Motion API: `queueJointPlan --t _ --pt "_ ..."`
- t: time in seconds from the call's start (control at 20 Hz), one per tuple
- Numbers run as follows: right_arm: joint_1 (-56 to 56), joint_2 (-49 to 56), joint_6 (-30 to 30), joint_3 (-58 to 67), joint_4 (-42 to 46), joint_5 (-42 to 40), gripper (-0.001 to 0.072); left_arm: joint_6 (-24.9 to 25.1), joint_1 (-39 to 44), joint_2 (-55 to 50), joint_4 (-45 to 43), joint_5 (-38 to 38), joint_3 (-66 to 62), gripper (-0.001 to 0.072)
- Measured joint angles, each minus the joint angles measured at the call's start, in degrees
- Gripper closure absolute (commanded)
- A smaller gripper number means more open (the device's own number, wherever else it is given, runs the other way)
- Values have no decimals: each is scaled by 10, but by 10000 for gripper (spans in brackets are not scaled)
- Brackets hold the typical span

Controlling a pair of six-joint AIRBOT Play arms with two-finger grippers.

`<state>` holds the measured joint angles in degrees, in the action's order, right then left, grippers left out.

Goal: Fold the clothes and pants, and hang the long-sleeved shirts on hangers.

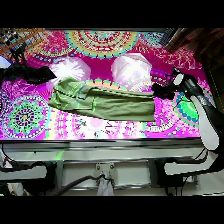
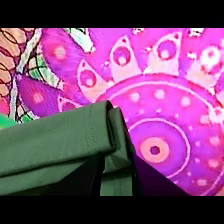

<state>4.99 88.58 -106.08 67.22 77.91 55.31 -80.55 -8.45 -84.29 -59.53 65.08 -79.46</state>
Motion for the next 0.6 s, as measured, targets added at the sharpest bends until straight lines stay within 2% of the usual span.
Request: queueJointPlan --t 0.6 --pt "0 8 -4 -23 -7 -2 493 1 -1 0 -16 -4 0 240"
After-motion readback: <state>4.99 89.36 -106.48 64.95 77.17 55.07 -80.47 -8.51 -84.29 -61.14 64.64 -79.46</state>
